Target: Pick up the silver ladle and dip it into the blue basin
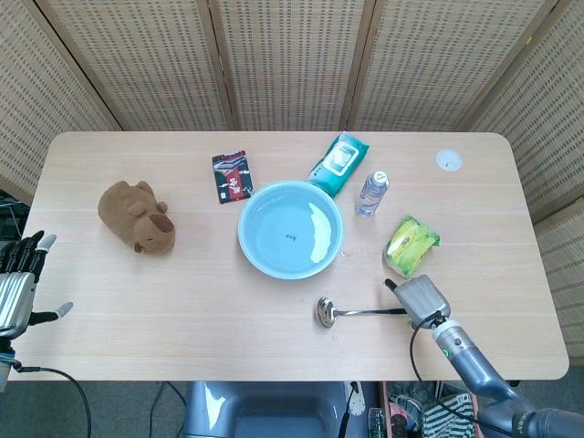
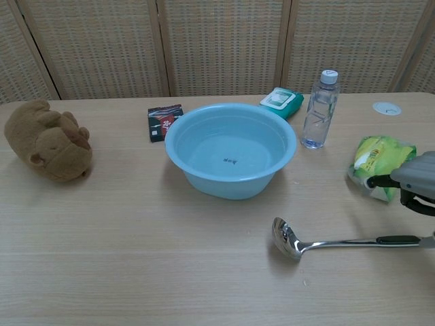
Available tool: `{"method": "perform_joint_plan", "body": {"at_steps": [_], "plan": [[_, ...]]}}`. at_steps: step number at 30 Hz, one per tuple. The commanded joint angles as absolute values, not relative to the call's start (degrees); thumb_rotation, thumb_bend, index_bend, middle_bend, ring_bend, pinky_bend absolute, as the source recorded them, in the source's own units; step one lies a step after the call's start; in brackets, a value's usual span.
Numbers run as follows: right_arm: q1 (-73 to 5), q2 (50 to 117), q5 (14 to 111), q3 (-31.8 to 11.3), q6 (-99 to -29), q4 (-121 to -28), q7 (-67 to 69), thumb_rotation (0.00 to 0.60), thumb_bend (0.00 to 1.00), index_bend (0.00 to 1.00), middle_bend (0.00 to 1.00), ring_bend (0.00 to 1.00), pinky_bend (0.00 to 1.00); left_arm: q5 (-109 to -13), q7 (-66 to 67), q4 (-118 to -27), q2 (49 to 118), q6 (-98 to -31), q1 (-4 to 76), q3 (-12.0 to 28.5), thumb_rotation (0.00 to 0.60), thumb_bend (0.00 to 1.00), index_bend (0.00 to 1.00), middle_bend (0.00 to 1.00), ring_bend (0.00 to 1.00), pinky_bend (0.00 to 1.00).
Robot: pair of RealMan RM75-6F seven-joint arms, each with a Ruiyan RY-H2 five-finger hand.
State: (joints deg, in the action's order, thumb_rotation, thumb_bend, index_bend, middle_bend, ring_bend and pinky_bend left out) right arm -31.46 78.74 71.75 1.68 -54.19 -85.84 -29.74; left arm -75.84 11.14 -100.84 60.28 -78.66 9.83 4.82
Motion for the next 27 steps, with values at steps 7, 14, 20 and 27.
{"method": "perform_joint_plan", "body": {"at_steps": [7, 14, 20, 27], "plan": [[-30.69, 83.28, 67.89, 0.08, -53.84, -84.65, -28.75, 0.600, 0.07, 0.42, 0.88, 0.84, 1.00, -75.85, 11.91, -100.88, 60.53, -79.20, 9.76, 4.90, 0.600, 0.00, 0.00, 0.00, 0.00, 0.00], [-29.64, 86.89, 64.36, -1.43, -56.72, -84.85, -30.29, 0.600, 0.11, 0.49, 0.89, 0.86, 1.00, -76.63, 12.36, -101.94, 60.39, -80.75, 9.07, 4.69, 0.600, 0.00, 0.00, 0.00, 0.00, 0.00], [-29.31, 87.95, 61.68, -1.80, -57.84, -84.85, -32.84, 0.600, 0.18, 0.50, 0.90, 0.86, 1.00, -77.11, 12.32, -102.18, 60.30, -80.88, 8.92, 4.42, 0.600, 0.00, 0.00, 0.00, 0.00, 0.00], [-29.59, 88.74, 58.50, -2.30, -57.54, -84.29, -34.68, 0.600, 0.30, 0.50, 0.90, 0.86, 1.00, -77.25, 12.34, -102.24, 60.29, -80.64, 9.03, 4.38, 0.600, 0.00, 0.00, 0.00, 0.00, 0.00]]}}
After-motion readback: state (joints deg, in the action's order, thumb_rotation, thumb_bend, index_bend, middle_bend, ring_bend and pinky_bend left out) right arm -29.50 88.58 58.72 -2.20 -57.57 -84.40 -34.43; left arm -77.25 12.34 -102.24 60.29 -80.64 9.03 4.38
